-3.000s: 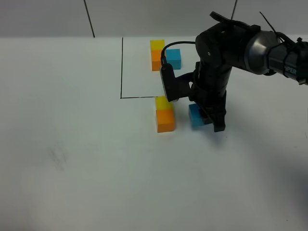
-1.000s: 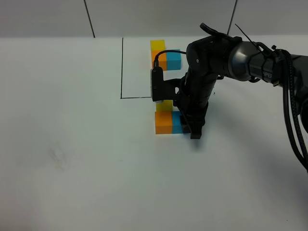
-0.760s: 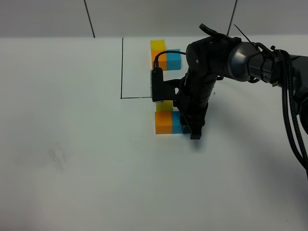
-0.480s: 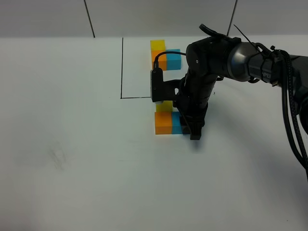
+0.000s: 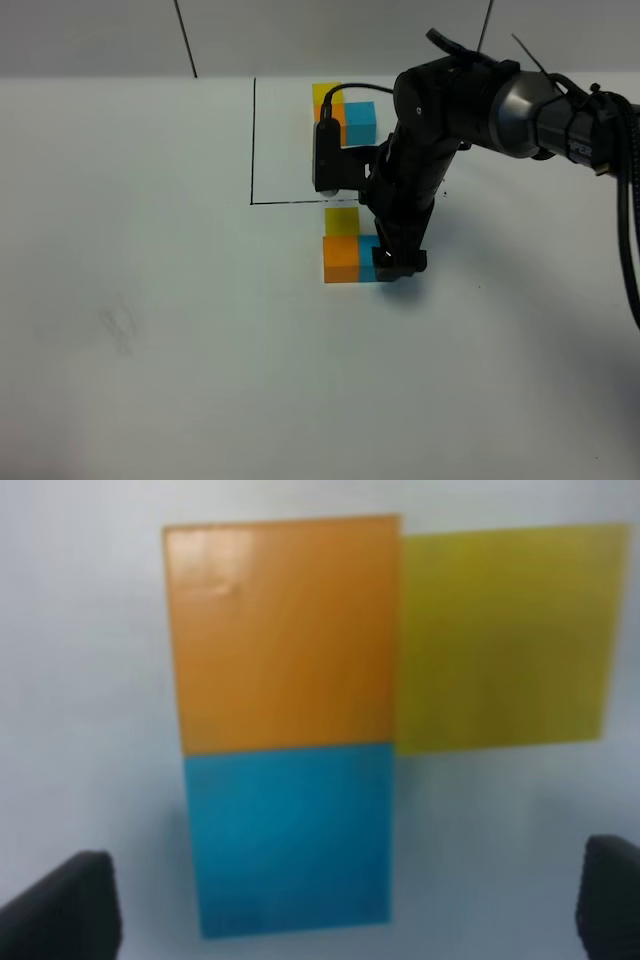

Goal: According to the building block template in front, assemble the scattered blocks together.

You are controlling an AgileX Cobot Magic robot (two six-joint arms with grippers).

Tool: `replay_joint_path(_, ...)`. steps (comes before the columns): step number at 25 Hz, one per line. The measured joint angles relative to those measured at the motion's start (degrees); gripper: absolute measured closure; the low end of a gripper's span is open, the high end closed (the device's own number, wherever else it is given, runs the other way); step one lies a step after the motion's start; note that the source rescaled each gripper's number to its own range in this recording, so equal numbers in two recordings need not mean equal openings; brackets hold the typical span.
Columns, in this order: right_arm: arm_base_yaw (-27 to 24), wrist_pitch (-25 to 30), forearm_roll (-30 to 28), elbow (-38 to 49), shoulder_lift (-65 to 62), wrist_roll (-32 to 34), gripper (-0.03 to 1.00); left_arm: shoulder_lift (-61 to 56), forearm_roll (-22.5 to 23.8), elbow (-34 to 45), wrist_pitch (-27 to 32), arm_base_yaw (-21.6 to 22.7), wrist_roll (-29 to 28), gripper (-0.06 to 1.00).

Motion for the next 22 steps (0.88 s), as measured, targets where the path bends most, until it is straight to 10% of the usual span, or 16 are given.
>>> replay_joint_path(8,-14.14,0.85,1.05,1.13,-10.58,30.75,-0.03,0.0,0.0,0.0,0.0,0.0,0.0,0.34)
replay_joint_path(15,-32.33,2.26,0.06,16.22,-29.2,42.56,-0.03,0.0,0.0,0.0,0.0,0.0,0.0,0.34)
replay_joint_path(22,-34.46,4.47,-1.97,33.75,-56.29,51.97,-0.03,0.0,0.0,0.0,0.0,0.0,0.0,0.34)
